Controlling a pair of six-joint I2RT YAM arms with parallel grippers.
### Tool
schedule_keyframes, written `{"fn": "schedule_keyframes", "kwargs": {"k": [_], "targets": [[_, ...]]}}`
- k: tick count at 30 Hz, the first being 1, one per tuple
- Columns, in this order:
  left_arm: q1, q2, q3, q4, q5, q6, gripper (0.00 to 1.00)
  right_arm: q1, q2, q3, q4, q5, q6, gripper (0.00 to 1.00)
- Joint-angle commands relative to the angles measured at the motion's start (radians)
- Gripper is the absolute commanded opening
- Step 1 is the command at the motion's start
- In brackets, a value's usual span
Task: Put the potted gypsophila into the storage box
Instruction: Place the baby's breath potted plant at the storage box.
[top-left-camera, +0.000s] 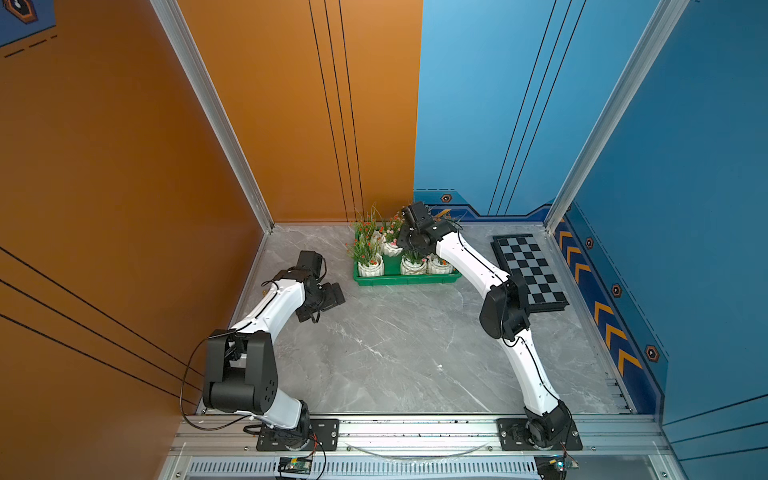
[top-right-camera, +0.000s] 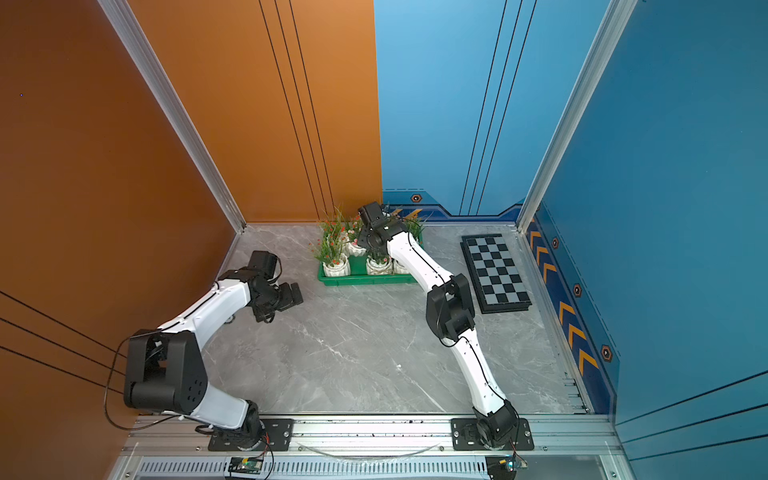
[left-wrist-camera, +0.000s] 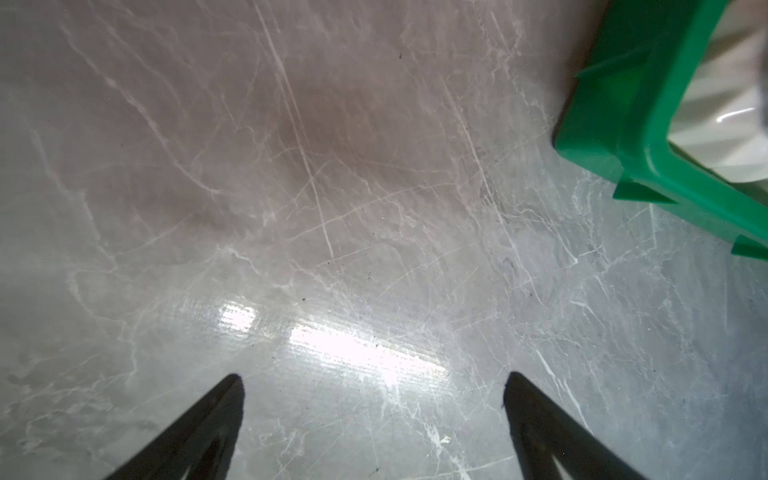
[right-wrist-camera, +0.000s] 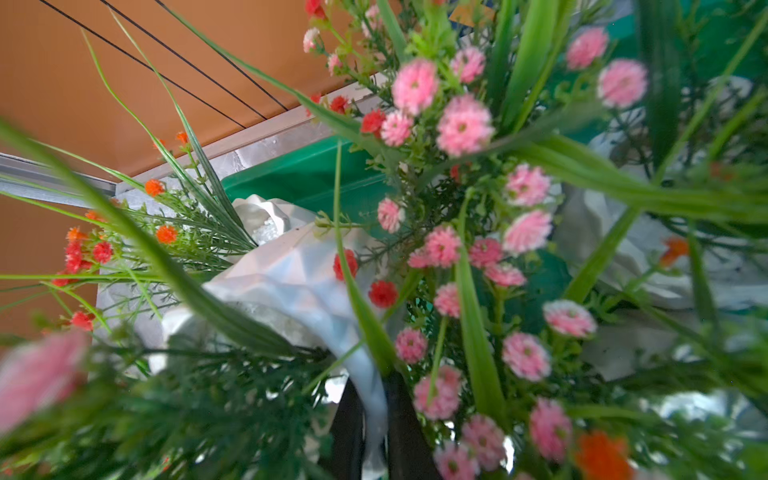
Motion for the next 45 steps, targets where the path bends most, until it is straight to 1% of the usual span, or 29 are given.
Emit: {"fn": "schedule_keyframes", "kwargs": {"k": [1, 17, 31, 42, 45], "targets": [[0.009, 0.02, 0.029, 0.002, 0.025, 0.024, 0.98, 0.003, 0.012, 0.046, 0.025, 0.037, 0.0, 0.0], [0.011, 0.034, 0.029, 0.016, 0.034, 0.024, 0.98, 0.021, 0.025, 0.059, -0.028, 0.11, -0.085, 0.01], [0.016, 0.037, 0.026, 0.016, 0.036, 0.031, 0.98, 0.035, 0.101, 0.115, -0.05, 0.109, -0.097, 0.01], [0.016, 0.048, 0.033, 0.019, 0.043, 0.025, 0.98, 0.03, 0.038, 0.115, -0.091, 0.142, -0.144, 0.0], [0.015, 0.043, 0.03, 0.019, 0.045, 0.023, 0.98, 0.024, 0.028, 0.116, -0.097, 0.13, -0.145, 0.0]]}}
